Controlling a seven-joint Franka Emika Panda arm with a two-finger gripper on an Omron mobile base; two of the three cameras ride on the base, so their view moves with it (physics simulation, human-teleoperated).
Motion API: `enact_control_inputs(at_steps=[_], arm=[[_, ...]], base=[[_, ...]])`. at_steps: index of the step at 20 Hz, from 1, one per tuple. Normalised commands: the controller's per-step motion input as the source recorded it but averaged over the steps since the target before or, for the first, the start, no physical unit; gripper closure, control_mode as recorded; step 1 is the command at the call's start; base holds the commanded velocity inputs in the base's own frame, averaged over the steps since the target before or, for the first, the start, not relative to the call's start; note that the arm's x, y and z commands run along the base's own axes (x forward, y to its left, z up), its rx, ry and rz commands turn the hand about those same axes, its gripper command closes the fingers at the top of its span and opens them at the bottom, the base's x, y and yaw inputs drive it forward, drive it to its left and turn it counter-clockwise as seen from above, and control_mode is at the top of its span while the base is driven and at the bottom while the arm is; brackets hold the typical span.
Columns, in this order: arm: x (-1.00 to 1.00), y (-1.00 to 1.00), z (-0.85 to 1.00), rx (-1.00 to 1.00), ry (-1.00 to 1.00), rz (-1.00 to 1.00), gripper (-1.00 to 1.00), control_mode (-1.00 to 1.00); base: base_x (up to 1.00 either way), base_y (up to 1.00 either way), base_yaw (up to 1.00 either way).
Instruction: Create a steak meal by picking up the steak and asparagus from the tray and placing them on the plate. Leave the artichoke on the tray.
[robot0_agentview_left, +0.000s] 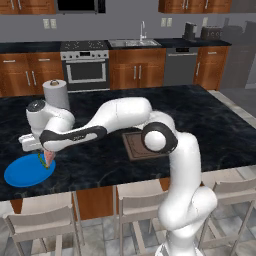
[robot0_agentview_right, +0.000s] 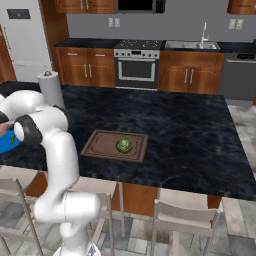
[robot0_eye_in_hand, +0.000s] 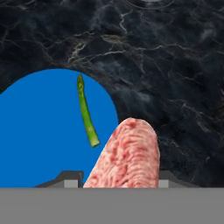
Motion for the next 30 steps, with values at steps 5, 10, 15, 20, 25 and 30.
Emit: enact_control_inputs(at_steps=[5, 10, 15, 20, 25, 30], arm=[[0.00, 0.62, -0.32, 0.00, 0.00, 0.00, 1.00, -1.00], [0.03, 0.34, -0.51, 0.00, 0.00, 0.00, 1.00, -1.00], [0.17, 0.02, -0.41, 0.00, 0.00, 0.00, 1.00, -1.00], [0.31, 0.00, -0.35, 0.01, 0.00, 0.00, 1.00, -1.00], [0.39, 0.02, -0.31, 0.00, 0.00, 0.00, 1.00, -1.00], [0.32, 0.15, -0.26, 0.00, 0.00, 0.00, 1.00, -1.00]], base=[[0.00, 0.00, 0.00], [0.00, 0.00, 0.00], [0.00, 0.00, 0.00], [0.00, 0.00, 0.00], [0.00, 0.00, 0.00], [0.00, 0.00, 0.00]])
